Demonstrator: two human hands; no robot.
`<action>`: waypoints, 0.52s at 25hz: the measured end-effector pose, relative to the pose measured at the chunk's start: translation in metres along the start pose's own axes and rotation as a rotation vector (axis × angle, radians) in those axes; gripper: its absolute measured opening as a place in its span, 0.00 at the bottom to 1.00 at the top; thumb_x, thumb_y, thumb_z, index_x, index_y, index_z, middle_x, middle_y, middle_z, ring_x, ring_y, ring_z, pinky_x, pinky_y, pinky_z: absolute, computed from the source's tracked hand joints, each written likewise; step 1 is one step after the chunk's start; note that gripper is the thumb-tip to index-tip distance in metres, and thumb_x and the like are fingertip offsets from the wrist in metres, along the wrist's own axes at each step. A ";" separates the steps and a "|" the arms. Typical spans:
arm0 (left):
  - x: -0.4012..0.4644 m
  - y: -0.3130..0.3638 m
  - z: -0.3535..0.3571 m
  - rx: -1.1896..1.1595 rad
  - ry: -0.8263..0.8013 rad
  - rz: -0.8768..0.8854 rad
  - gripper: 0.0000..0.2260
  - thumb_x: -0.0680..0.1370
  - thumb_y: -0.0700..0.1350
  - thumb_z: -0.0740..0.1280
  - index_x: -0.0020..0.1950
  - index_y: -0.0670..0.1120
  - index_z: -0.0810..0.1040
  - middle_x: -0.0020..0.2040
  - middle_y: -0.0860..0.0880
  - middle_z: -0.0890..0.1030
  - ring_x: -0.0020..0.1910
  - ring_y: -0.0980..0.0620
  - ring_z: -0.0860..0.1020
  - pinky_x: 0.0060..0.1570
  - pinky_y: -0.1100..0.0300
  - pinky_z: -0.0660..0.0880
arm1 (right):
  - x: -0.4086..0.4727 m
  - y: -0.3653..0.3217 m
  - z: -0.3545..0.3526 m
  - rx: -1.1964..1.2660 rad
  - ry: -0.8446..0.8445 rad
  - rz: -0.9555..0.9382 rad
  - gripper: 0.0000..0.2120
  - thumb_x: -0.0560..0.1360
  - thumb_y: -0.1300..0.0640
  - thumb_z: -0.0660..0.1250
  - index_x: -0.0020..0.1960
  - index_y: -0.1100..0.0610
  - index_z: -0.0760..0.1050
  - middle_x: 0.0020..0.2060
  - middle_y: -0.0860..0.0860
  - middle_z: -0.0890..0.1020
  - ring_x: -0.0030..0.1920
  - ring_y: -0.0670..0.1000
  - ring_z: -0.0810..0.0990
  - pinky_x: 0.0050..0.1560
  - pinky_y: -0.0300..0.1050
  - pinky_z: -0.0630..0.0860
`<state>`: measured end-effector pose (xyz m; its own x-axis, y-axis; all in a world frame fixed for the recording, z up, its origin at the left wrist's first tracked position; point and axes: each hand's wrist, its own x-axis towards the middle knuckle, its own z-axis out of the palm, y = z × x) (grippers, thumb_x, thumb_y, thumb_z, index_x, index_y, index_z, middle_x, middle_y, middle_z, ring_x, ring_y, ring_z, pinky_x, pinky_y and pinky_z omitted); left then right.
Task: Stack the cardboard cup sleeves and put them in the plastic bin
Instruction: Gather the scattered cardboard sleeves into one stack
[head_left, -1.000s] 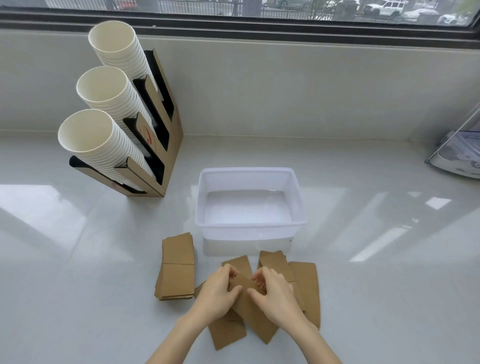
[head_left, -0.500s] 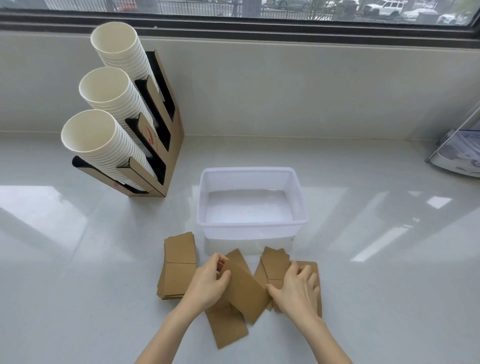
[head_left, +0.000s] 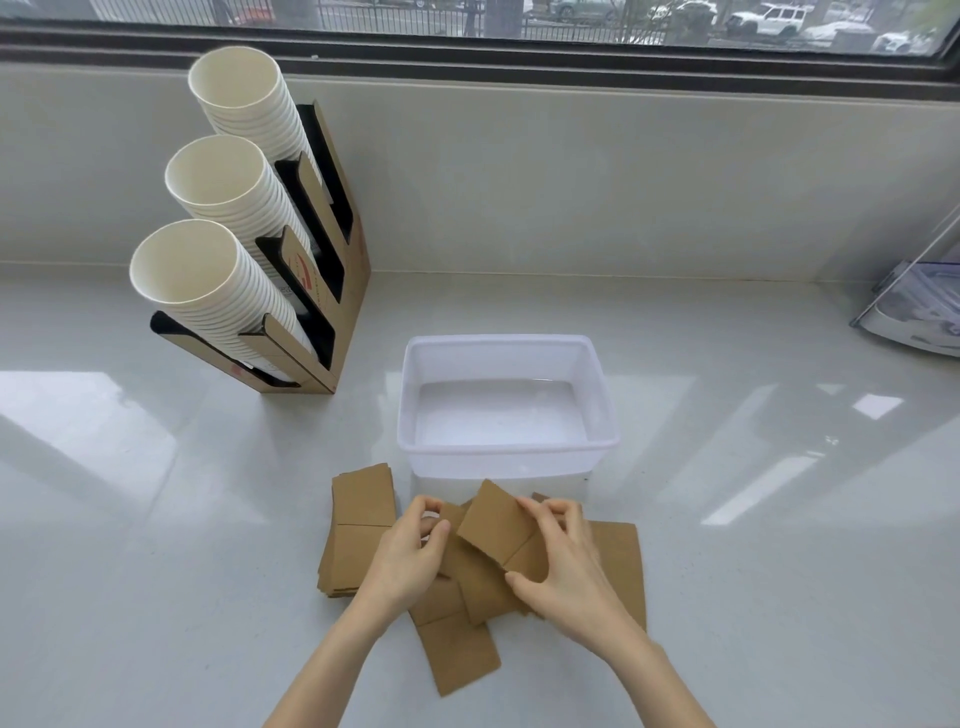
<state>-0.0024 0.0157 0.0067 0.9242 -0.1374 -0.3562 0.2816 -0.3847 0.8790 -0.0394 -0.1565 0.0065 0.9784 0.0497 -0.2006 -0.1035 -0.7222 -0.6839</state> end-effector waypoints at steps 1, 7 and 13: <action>-0.001 0.002 -0.001 -0.038 0.004 -0.008 0.06 0.78 0.42 0.56 0.53 0.46 0.69 0.41 0.48 0.79 0.43 0.49 0.77 0.43 0.49 0.81 | -0.001 -0.002 0.002 -0.015 -0.019 -0.028 0.32 0.70 0.52 0.66 0.71 0.46 0.56 0.57 0.44 0.58 0.64 0.47 0.60 0.65 0.38 0.59; -0.005 0.004 -0.001 -0.160 -0.014 -0.029 0.05 0.78 0.44 0.58 0.52 0.47 0.70 0.43 0.49 0.81 0.40 0.53 0.79 0.31 0.63 0.79 | 0.000 -0.012 0.006 -0.076 -0.064 -0.114 0.32 0.71 0.53 0.65 0.71 0.45 0.55 0.60 0.46 0.61 0.57 0.44 0.61 0.66 0.42 0.64; -0.008 0.001 -0.001 -0.161 0.020 0.015 0.07 0.77 0.40 0.60 0.45 0.53 0.69 0.45 0.50 0.80 0.41 0.53 0.79 0.29 0.66 0.77 | 0.004 -0.008 0.007 0.069 -0.062 -0.039 0.29 0.72 0.48 0.65 0.70 0.44 0.59 0.59 0.47 0.64 0.61 0.47 0.64 0.65 0.42 0.64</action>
<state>-0.0094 0.0175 0.0110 0.9333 -0.1230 -0.3373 0.3035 -0.2316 0.9242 -0.0356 -0.1451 0.0061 0.9692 0.1210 -0.2143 -0.0797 -0.6697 -0.7384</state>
